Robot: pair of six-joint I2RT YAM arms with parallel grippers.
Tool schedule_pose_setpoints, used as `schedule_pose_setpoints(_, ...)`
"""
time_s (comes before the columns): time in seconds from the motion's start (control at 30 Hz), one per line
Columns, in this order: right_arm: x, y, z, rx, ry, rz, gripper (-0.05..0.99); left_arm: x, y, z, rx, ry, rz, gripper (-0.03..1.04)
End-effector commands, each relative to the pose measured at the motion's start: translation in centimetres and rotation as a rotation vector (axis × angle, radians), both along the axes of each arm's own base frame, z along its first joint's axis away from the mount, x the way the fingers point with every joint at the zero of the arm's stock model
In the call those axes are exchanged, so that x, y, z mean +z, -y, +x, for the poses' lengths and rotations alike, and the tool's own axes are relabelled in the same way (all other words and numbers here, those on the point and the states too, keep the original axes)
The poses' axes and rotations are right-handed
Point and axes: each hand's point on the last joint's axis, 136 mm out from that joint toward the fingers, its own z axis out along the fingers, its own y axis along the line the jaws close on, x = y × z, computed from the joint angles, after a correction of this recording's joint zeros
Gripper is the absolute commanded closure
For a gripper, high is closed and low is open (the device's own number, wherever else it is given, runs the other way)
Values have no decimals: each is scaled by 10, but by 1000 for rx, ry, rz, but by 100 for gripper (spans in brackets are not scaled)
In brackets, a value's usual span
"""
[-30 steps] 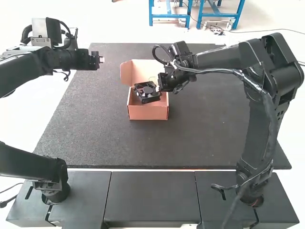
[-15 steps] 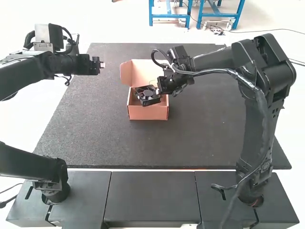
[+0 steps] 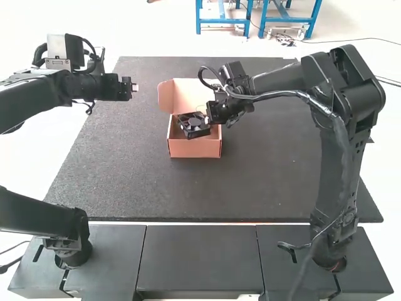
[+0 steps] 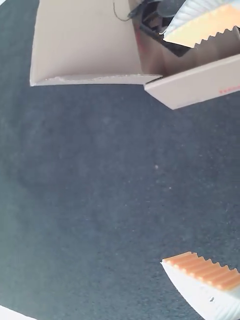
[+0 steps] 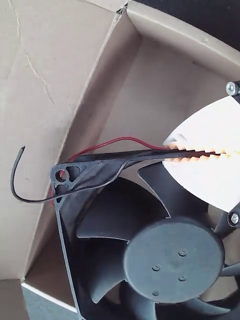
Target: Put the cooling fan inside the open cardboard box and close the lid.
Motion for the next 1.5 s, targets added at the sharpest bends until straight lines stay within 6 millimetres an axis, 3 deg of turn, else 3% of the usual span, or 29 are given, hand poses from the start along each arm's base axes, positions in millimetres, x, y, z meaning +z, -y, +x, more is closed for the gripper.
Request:
schedule_pose_setpoints(0.0, 3, 2, 9, -17, 25, -6, 93, 6, 0, -1, -13, 23, 5, 4)
schedule_pose_setpoints(0.4, -1, 3, 13, -25, 31, -12, 91, -1, 0, -3, -15, 11, 4, 4)
schedule_pose_setpoints(0.5, 0, 2, 12, -23, 38, -16, 70, -1, 0, -3, -15, 11, 4, 4)
schedule_pose_setpoints(0.63, 0, 0, 12, -21, 38, -17, 52, -1, 0, -3, -15, 13, 4, 4)
schedule_pose_setpoints(0.7, 1, -1, 12, -19, 41, -15, 51, -2, 1, -3, -16, 13, 4, 4)
schedule_pose_setpoints(0.87, 24, -4, 23, -26, 81, 8, 44, -3, 2, -4, -24, 12, 2, 4)
schedule_pose_setpoints(1.07, 97, -6, 44, -46, 222, 45, 34, 0, 19, -11, -97, 27, -36, 4)
schedule_pose_setpoints(1.17, 130, 6, 56, -79, 324, 8, 29, 3, 32, -10, -124, 50, -60, 4)
schedule_pose_setpoints(1.33, 142, 51, 75, -149, 421, -129, 25, 8, 68, -5, -197, 115, -87, 4)
schedule_pose_setpoints(1.47, 139, 78, 84, -202, 412, -147, 24, 3, 93, -2, -233, 118, -113, 4)
